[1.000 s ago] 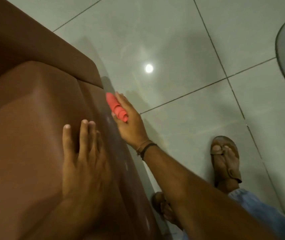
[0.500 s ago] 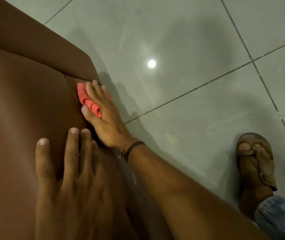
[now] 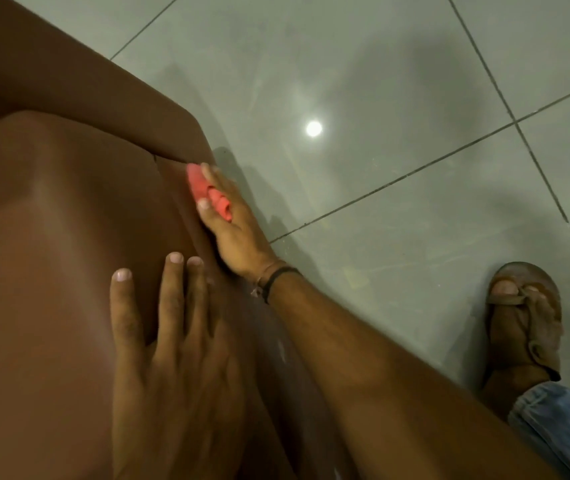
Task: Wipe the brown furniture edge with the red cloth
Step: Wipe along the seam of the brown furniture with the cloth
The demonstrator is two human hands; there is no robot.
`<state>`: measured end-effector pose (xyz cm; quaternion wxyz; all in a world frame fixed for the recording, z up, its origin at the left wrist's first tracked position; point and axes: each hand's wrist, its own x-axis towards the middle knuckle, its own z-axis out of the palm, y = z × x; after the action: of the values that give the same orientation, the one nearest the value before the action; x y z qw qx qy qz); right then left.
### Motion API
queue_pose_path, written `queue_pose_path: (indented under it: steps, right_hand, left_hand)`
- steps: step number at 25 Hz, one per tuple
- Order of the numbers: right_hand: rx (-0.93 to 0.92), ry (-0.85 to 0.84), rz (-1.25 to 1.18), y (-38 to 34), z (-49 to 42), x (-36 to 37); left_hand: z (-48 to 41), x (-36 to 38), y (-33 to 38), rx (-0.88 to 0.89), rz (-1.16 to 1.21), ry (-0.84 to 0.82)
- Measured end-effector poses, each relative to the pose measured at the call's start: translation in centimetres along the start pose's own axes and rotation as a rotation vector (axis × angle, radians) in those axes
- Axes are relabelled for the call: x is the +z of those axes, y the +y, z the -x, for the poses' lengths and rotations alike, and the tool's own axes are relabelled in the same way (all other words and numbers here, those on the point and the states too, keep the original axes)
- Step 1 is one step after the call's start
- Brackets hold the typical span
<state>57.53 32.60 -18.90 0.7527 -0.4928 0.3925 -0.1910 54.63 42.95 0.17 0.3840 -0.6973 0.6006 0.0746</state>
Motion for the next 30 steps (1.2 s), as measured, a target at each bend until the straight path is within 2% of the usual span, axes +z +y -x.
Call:
queue_pose_path:
  steps: [3, 5, 8, 10, 13, 15, 17, 19, 21, 23, 25, 27, 30]
  right_hand:
    - [0.125, 0.01, -0.024, 2.5, 5.8, -0.6]
    - [0.037, -0.019, 0.038, 1.4, 6.4, 0.3]
    - [-0.086, -0.038, 0.112, -1.1, 1.4, 0.9]
    - [-0.025, -0.013, -0.022, 0.4, 1.4, -0.1]
    - [0.16, 0.04, -0.118, 4.6, 10.0, -1.2]
    - [0.13, 0.002, -0.057, 4.9, 13.4, -0.1]
    - [0.024, -0.024, 0.015, 3.4, 11.2, 1.3]
    - [-0.006, -0.006, -0.019, 2.8, 8.2, 0.7]
    - [0.108, 0.02, -0.124, 5.1, 9.0, -0.7]
    - [0.249, 0.025, -0.159, 7.2, 14.3, -2.0]
    - [0.19, 0.003, -0.083, 6.1, 17.2, -1.2]
    - [0.024, -0.009, 0.023, 4.0, 14.7, 0.6]
    - [0.028, -0.011, -0.026, 3.3, 10.8, 0.1]
  left_hand:
    - [0.1, -0.5, 0.1, -0.027, 0.041, -0.067]
    - [0.2, -0.3, 0.1, -0.025, 0.077, -0.076]
    - [-0.1, 0.9, 0.1, -0.012, 0.078, -0.003]
    - [-0.2, 1.0, 0.0, -0.02, 0.056, 0.028]
    - [0.1, 0.4, 0.3, -0.015, 0.008, 0.004]
    - [0.6, 0.5, 0.3, -0.023, 0.012, -0.007]
    - [1.2, 1.1, 0.6, -0.008, -0.006, 0.007]
    - [1.4, 1.5, 0.7, -0.013, -0.028, 0.018]
    - [1.6, 1.6, 0.8, -0.024, -0.058, 0.045]
    - [2.0, 1.2, 1.6, -0.023, -0.064, 0.024]
    - [3.0, 1.3, 2.5, -0.048, -0.064, 0.008]
    - [3.9, 2.1, 3.6, -0.053, -0.045, -0.001]
    - [5.1, 2.2, 4.4, -0.053, -0.072, -0.003]
